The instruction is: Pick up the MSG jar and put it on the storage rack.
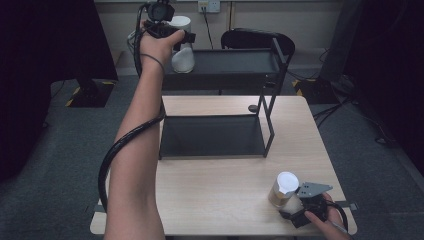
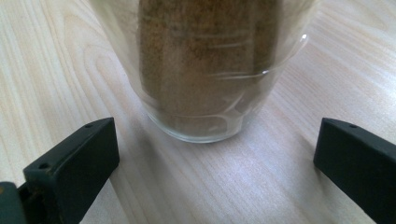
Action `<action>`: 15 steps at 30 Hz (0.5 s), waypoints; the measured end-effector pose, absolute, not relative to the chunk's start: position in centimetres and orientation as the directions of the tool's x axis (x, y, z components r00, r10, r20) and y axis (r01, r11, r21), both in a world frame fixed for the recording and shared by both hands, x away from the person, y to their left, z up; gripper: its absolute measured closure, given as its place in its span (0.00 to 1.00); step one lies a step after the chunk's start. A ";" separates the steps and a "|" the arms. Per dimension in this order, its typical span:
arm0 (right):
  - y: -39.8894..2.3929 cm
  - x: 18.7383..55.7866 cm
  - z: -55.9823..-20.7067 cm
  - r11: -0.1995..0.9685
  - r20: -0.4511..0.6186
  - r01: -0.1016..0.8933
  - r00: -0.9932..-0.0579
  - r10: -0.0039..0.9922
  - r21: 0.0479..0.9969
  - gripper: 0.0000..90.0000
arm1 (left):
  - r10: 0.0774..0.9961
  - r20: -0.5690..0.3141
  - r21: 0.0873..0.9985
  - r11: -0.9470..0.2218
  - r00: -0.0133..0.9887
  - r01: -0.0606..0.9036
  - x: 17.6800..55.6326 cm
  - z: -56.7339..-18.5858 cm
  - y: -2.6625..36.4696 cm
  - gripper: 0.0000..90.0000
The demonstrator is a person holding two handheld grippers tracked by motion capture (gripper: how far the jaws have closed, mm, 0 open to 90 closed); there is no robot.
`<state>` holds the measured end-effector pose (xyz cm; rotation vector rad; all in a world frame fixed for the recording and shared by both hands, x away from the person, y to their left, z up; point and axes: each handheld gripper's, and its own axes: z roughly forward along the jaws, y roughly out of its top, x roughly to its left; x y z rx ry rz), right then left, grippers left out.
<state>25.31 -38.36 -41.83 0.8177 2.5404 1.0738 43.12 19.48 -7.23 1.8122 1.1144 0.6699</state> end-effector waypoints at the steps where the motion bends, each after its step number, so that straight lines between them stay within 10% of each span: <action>1: -38.4 25.3 -41.8 0.567 -0.023 0.396 -0.806 0.591 0.722 0.00 | 0.892 -0.001 0.884 -0.210 0.452 0.417 43.1 -7.2 19.5 0.38; 10: -38.4 25.3 -41.8 0.567 -0.023 0.395 -0.807 0.591 0.723 0.00 | 0.902 -0.003 0.893 -0.192 0.432 0.408 42.6 -7.8 19.2 0.37; 15: -38.4 25.3 -41.8 0.568 -0.023 0.396 -0.807 0.591 0.722 0.00 | 0.919 -0.029 0.898 -0.148 0.392 0.414 42.1 -8.2 18.8 0.17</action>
